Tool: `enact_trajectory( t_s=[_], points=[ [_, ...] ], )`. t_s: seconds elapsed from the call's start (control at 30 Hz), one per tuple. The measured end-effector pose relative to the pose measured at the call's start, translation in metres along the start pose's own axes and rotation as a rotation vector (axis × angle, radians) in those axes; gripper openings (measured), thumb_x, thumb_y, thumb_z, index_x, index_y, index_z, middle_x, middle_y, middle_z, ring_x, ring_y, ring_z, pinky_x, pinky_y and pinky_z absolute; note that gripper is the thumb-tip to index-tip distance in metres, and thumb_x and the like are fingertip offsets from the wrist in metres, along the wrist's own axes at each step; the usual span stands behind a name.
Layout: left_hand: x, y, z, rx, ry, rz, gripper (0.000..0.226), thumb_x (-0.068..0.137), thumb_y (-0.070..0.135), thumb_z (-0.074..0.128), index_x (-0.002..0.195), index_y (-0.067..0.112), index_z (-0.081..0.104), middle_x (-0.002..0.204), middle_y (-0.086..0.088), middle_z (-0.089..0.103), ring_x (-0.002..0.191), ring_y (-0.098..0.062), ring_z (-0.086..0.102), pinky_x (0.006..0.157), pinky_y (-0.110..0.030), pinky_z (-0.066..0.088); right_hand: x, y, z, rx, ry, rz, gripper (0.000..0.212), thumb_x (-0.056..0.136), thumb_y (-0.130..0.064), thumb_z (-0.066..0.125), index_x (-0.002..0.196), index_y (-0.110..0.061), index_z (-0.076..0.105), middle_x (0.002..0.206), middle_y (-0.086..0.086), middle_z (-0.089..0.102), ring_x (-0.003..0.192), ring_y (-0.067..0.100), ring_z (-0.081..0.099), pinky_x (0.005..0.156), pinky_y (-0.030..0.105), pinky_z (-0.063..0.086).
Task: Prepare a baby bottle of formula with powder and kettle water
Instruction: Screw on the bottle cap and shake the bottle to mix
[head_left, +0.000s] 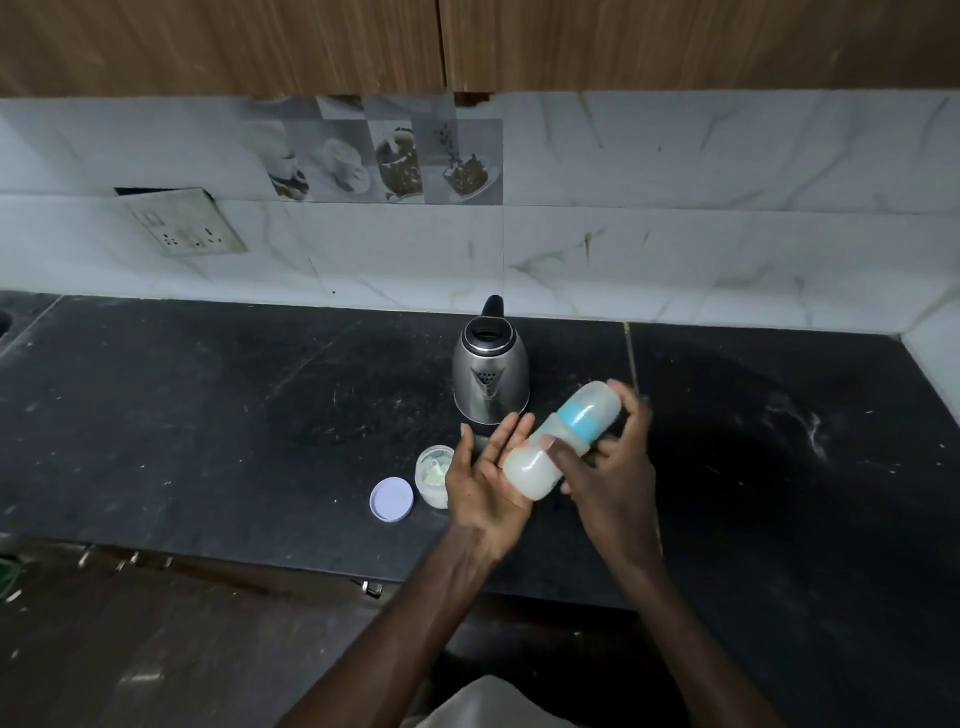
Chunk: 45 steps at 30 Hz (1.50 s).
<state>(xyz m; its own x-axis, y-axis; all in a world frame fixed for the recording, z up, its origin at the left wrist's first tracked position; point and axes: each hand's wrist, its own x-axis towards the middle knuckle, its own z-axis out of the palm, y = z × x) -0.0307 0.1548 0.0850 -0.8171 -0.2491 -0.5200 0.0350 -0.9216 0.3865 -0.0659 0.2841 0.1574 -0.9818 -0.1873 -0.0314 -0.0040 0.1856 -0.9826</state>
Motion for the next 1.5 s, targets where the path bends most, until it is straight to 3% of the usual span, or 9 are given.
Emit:
enact_trajectory(
  t_s=[0.13,0.23,0.47,0.73,0.93,1.07,1.23,1.37,1.5],
  points=[
    [-0.004,-0.002,-0.001,0.064,-0.049,-0.033,0.074,0.099,0.067,0.045,0.146,0.012,0.058,0.146,-0.009,0.063,0.139,-0.027,0.055,0.102,-0.040,0.049,0.006,0.008,0.001,0.071,0.165,0.027,0.080,0.088,-0.024,0.083,0.146,-0.047,0.034,0.119,-0.005,0.071,0.094,0.009,0.076,0.079,0.050,0.066],
    [-0.003,-0.006,-0.002,0.066,-0.074,-0.079,0.076,0.096,0.068,0.052,0.148,0.013,0.055,0.148,-0.016,0.059,0.126,-0.033,0.057,0.090,-0.039,0.048,-0.002,0.019,0.011,-0.018,-0.091,0.004,0.086,0.086,-0.029,0.085,0.149,-0.053,0.030,0.121,-0.002,0.073,0.096,0.012,0.077,0.079,0.049,0.066],
    [-0.008,-0.004,-0.019,0.016,-0.066,-0.152,0.068,0.094,0.060,0.061,0.128,0.001,0.068,0.134,-0.024,0.063,0.112,-0.035,0.065,0.108,-0.038,0.042,0.023,0.012,-0.025,-0.220,-0.595,-0.170,0.093,0.084,-0.027,0.088,0.146,-0.054,0.024,0.124,-0.017,0.069,0.104,0.005,0.073,0.092,0.032,0.063],
    [-0.017,-0.007,-0.004,0.002,-0.126,-0.165,0.069,0.098,0.061,0.052,0.136,0.005,0.065,0.135,-0.019,0.066,0.124,-0.033,0.064,0.113,-0.043,0.041,0.024,0.004,-0.017,-0.209,-0.597,-0.265,0.124,0.079,-0.024,0.094,0.156,-0.065,0.006,0.144,-0.024,0.057,0.117,0.001,0.069,0.094,0.027,0.061],
    [-0.006,0.004,-0.012,0.053,-0.026,-0.074,0.068,0.099,0.064,0.045,0.145,0.016,0.060,0.147,-0.005,0.062,0.140,-0.027,0.056,0.123,-0.047,0.032,0.035,-0.019,-0.022,0.246,0.101,-0.338,0.110,0.084,-0.001,0.085,0.165,-0.028,0.015,0.144,-0.026,0.057,0.124,0.018,0.069,0.102,0.048,0.059],
    [-0.005,0.005,-0.011,0.067,0.022,-0.040,0.066,0.099,0.063,0.045,0.139,0.015,0.064,0.144,-0.005,0.064,0.137,-0.026,0.057,0.122,-0.046,0.033,0.008,0.000,-0.014,-0.095,-0.133,-0.325,0.123,0.076,-0.015,0.094,0.157,-0.057,0.012,0.140,-0.032,0.051,0.111,-0.004,0.069,0.090,0.027,0.062],
    [-0.002,0.006,-0.009,0.033,0.004,-0.037,0.065,0.099,0.063,0.046,0.141,0.016,0.062,0.144,-0.004,0.065,0.136,-0.025,0.059,0.117,-0.044,0.039,0.021,-0.006,-0.025,0.137,0.269,-0.269,0.114,0.084,-0.015,0.088,0.165,-0.039,0.012,0.156,-0.028,0.040,0.132,0.006,0.061,0.104,0.041,0.059],
    [0.000,-0.006,-0.001,-0.040,-0.020,-0.094,0.068,0.097,0.059,0.053,0.143,0.010,0.059,0.147,-0.019,0.060,0.142,-0.039,0.050,0.120,-0.052,0.037,-0.008,0.013,0.005,-0.021,-0.166,-0.180,0.117,0.074,-0.010,0.095,0.160,-0.044,0.023,0.142,-0.017,0.060,0.115,0.004,0.071,0.094,0.034,0.063],
    [0.000,-0.003,-0.002,-0.090,-0.042,-0.097,0.065,0.100,0.057,0.054,0.143,0.008,0.059,0.149,-0.016,0.058,0.143,-0.040,0.049,0.117,-0.054,0.039,-0.018,0.025,0.012,0.063,-0.233,-0.105,0.116,0.074,-0.011,0.096,0.158,-0.046,0.023,0.145,-0.014,0.059,0.116,0.003,0.071,0.094,0.029,0.062]
  ],
)
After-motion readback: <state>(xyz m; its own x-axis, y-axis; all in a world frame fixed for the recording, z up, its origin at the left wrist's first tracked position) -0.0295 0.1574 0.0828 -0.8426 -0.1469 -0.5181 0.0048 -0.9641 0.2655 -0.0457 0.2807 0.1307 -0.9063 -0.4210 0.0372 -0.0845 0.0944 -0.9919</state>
